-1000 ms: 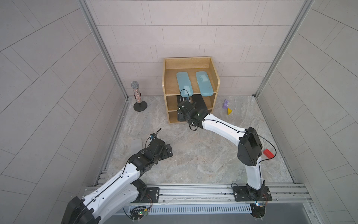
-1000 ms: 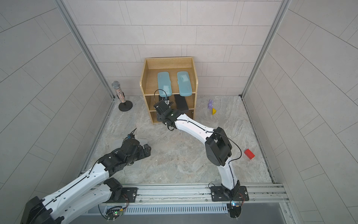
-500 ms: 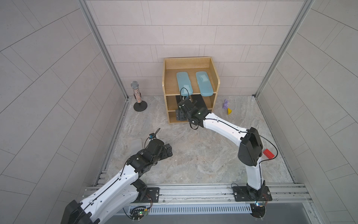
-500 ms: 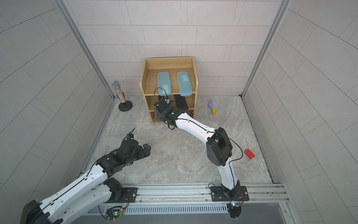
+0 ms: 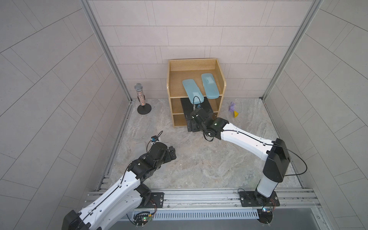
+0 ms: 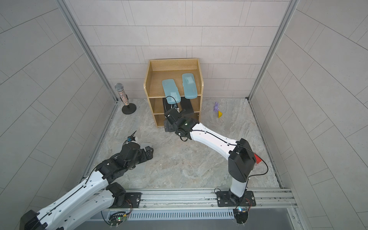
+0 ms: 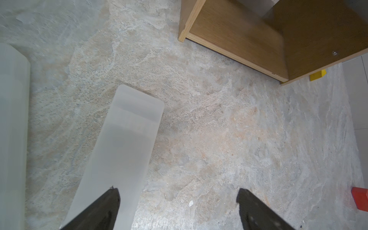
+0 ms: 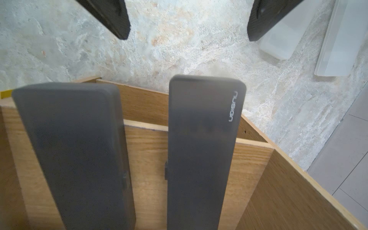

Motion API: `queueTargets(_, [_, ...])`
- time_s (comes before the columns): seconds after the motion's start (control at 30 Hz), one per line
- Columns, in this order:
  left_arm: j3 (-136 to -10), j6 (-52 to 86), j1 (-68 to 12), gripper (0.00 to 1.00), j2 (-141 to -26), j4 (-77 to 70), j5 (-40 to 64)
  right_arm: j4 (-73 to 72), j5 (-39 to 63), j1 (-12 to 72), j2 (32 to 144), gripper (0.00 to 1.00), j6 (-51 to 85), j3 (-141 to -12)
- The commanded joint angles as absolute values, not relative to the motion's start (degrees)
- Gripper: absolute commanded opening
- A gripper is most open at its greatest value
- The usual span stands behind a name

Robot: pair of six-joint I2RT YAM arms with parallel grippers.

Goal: Place the pencil cases on the shelf according to color
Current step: Place the pencil case on the shelf.

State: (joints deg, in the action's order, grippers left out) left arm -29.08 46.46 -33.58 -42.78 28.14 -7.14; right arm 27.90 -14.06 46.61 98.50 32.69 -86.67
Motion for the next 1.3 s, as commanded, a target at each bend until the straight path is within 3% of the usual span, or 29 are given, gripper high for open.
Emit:
queueTargets(0.0, [-29.5, 46.0, -31.8, 1.00, -42.5, 29.8, -9.0, 25.3, -13.4, 46.9, 95.6, 0.96, 33.2, -83.7])
queueTargets(0.1, [-28.9, 45.8, -30.9, 1.00, -41.7, 29.5, -9.3, 25.1, -12.2, 46.9, 95.6, 0.89, 33.1, -83.3])
queueTargets(0.27, [-27.8, 45.0, -27.6, 1.00, -42.9, 27.5, -9.3, 20.1, -10.4, 46.8, 97.1, 0.56, 33.0, -82.8])
queueTargets(0.37, [-28.9, 43.5, -24.4, 1.00, -46.7, 26.5, -6.9, 17.3, -8.6, 46.3, 99.2, 0.51, 33.3, -84.1])
queueTargets(0.87, [-29.9, 40.2, -19.7, 1.00, -49.1, 24.7, -2.4, 19.9, -2.3, 41.1, 111.8, 0.54, 32.2, -98.4])
queueTargets(1.03, [-29.9, 40.6, -19.6, 1.00, -49.3, 24.8, -0.9, 23.8, 0.2, 40.6, 112.3, 0.65, 31.9, -101.7])
queueTargets(1.1, [-29.6, 40.7, -19.6, 1.00, -48.5, 25.0, -0.7, 24.0, 1.0, 40.9, 110.9, 0.75, 32.3, -100.5])
queueTargets(1.27, [-28.8, 41.2, -19.6, 1.00, -46.2, 25.5, 0.1, 24.1, 2.2, 42.1, 107.1, 0.85, 33.1, -95.7])
